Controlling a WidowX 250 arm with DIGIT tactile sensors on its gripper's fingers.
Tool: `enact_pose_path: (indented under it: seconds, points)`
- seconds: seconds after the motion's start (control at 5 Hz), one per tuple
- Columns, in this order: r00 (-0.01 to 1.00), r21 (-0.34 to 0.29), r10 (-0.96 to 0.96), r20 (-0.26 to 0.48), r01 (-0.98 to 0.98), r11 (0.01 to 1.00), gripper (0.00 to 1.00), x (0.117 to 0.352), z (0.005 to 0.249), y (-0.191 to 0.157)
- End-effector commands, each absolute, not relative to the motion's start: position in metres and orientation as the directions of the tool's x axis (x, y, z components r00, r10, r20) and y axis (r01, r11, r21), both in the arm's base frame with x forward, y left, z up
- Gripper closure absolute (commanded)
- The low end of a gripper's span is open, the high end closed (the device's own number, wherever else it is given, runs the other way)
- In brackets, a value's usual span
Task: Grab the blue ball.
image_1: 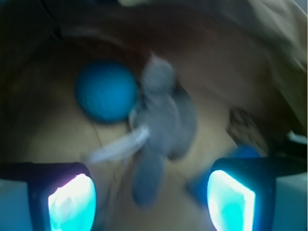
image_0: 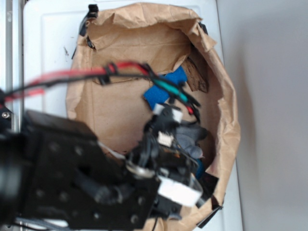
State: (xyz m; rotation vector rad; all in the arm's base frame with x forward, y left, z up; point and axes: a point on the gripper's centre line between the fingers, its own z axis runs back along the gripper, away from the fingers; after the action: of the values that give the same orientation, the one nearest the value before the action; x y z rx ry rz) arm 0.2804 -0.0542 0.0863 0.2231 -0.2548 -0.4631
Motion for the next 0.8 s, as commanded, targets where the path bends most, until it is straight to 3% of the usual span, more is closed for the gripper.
enact_pose_path:
  seconds: [0.0,0.2,0.4,0.6]
  points:
    - [0.739,0.146,-0.544,0.397,0.535,0.832,0.0,0.3,0.102,-0.04]
    - [0.706,0.03,-0.552,0.443,0.604,0.797,0.0,0.303,0.119,-0.018]
    - [0.685,-0.001,-0.547,0.481,0.624,0.782,0.0,0.3,0.131,-0.006]
    - [0.619,0.017,-0.577,0.533,0.674,0.739,0.0,0.294,0.127,-0.011]
